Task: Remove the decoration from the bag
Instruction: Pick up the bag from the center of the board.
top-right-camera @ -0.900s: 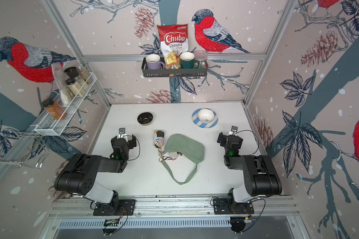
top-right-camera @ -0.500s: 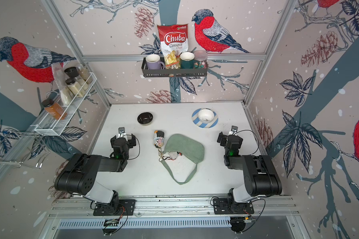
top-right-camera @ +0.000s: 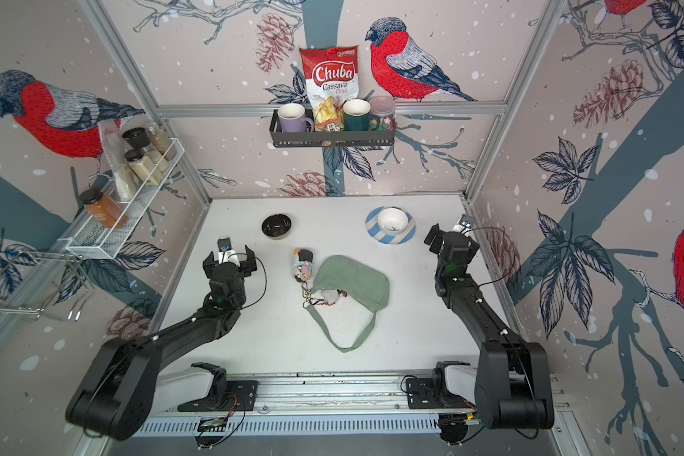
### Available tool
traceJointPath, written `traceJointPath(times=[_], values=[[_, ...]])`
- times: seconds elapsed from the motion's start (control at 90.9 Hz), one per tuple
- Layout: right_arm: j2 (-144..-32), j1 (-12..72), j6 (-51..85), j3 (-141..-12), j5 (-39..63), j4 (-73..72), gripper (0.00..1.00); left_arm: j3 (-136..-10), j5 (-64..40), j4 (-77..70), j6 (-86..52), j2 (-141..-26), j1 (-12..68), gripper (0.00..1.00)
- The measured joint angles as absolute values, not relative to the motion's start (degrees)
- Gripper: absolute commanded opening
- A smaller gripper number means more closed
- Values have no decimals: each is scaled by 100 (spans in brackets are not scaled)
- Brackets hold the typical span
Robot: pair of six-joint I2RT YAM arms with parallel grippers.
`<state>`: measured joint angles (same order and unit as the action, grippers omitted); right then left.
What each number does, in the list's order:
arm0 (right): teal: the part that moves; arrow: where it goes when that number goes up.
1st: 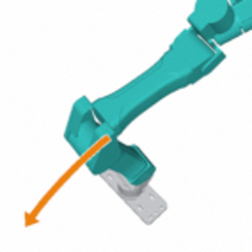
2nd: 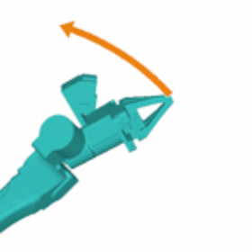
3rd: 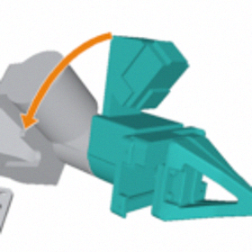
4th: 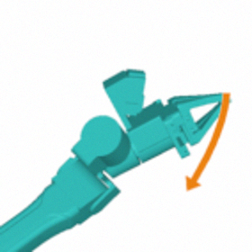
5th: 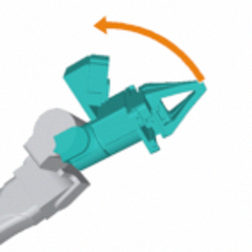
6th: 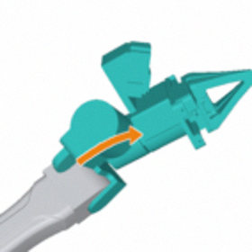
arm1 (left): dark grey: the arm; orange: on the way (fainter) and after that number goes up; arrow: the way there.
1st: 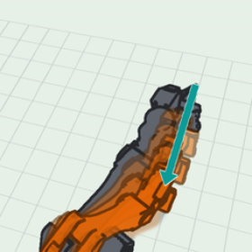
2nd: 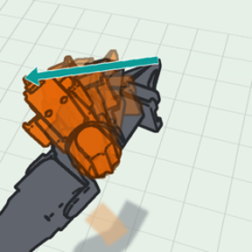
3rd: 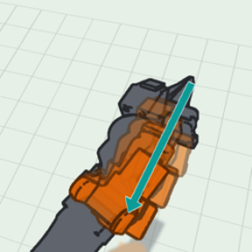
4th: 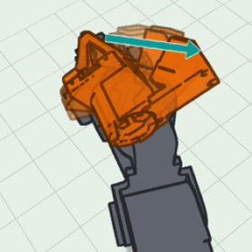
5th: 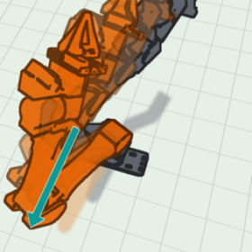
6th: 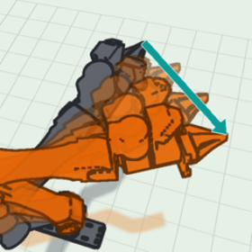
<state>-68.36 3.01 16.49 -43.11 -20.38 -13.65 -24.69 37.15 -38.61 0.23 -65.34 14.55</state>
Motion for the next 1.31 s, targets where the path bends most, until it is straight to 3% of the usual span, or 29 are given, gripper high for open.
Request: traceJointPath(times=[0.121, 0.231, 0.33, 0.517, 0.649, 0.792, 1.001, 1.309], values=[[-6602, 423, 2316, -5642, -1494, 434, 100, -3524, 4014, -2174, -858, -5841, 1483, 97], [-6420, 1157, 2609, -6051, -902, 1769, 100, -4119, 3955, -821, -1610, -5459, 1485, 97], [-6316, 2082, 2810, -6278, -703, 2604, 88, -4707, 3638, 353, -2093, -5212, 1485, 97], [-6340, 4012, 3312, -6368, -794, 3358, 69, -6077, 2805, 2263, -2263, -4895, 1219, 97], [-6751, 5452, 3677, -6331, -1227, 3518, 68, -6628, 2143, 3297, -2084, -4703, 1164, 97], [-7723, 6777, 4071, -6320, -1592, 3448, 60, -6906, 1658, 4029, -1841, -4580, 1164, 96], [-9096, 7282, 4438, -6460, -1710, 3380, 59, -6635, 1122, 4300, -1649, -4340, 1164, 96], [-10029, 7505, 4836, -6637, -1623, 3223, 59, -6479, 906, 4359, -1605, -4497, 1164, 96]])
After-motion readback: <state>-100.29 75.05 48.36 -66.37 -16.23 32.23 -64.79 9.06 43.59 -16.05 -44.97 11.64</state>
